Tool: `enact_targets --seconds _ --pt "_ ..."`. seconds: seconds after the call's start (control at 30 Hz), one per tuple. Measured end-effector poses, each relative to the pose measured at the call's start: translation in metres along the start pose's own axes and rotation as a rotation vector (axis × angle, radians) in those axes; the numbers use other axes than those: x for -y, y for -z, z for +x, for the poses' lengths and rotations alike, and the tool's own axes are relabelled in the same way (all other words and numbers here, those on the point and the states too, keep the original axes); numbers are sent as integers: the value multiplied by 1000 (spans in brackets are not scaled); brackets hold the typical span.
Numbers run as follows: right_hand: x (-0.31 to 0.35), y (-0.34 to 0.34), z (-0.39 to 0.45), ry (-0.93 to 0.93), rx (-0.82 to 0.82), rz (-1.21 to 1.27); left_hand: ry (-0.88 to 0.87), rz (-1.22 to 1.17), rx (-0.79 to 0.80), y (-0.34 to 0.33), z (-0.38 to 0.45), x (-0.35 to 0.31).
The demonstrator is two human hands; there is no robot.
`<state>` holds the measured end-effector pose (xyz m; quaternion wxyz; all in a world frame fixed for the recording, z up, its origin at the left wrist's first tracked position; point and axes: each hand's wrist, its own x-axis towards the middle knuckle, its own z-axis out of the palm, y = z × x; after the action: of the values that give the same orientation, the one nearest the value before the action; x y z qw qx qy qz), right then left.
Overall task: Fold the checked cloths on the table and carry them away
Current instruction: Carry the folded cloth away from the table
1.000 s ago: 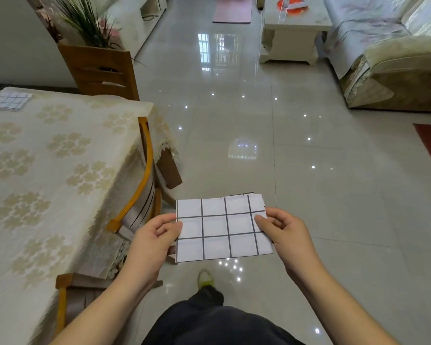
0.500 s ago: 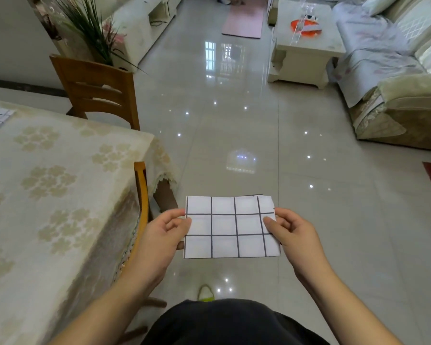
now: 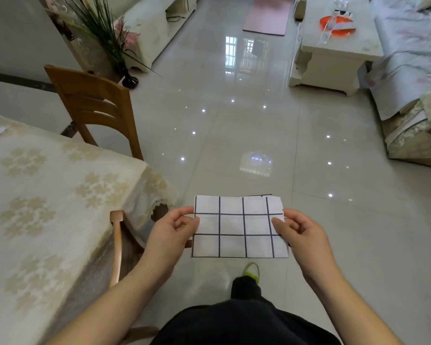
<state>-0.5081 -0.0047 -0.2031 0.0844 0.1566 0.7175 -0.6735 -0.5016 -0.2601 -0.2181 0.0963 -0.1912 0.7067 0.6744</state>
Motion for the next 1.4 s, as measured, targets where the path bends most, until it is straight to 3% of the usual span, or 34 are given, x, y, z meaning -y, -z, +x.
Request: enact_targets --seconds 0.23,0.47,0.9,1.4 --pt "44 39 109 -4 27 -9 -37 -21 -67 -60 80 -50" --pt "86 34 191 -17 94 -21 -34 -64 -151 -74 139 -79" --pt "142 -83 365 -12 271 -156 37 -232 -360 -10 292 -121" --pt "216 -179 539 42 404 -176 55 -159 -427 41 449 -191"
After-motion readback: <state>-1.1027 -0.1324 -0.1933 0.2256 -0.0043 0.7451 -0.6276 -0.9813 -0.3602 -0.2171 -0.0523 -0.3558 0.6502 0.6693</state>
